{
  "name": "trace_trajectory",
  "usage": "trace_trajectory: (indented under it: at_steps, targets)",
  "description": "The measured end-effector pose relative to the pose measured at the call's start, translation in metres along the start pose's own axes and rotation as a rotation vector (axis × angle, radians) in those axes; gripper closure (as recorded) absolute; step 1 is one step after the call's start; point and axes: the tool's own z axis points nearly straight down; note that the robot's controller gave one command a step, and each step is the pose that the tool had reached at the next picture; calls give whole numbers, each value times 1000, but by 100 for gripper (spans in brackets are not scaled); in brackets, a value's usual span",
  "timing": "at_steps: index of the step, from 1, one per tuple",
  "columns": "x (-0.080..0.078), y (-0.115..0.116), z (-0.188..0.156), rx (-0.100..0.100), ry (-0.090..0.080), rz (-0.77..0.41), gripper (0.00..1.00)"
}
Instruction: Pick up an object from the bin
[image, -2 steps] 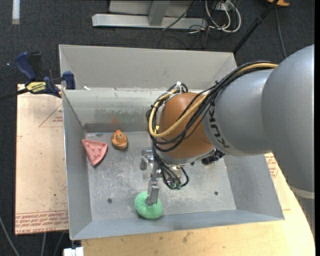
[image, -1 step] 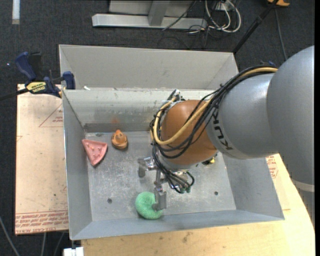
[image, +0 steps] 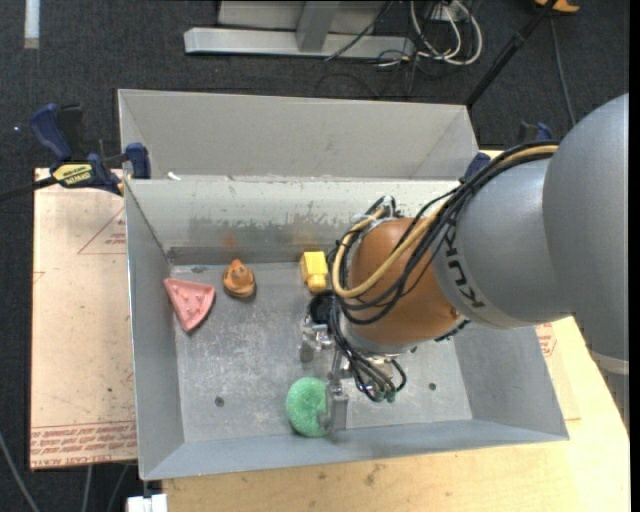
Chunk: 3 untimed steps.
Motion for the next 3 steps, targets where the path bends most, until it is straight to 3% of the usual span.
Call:
trace_trajectory:
  at_steps: [1,2,3]
  targets:
    - [15,49,13,1,3,-125,100]
    - [15,49,13,1,3,-125,100]
    - [-32,43,-60,1,4,-138,100]
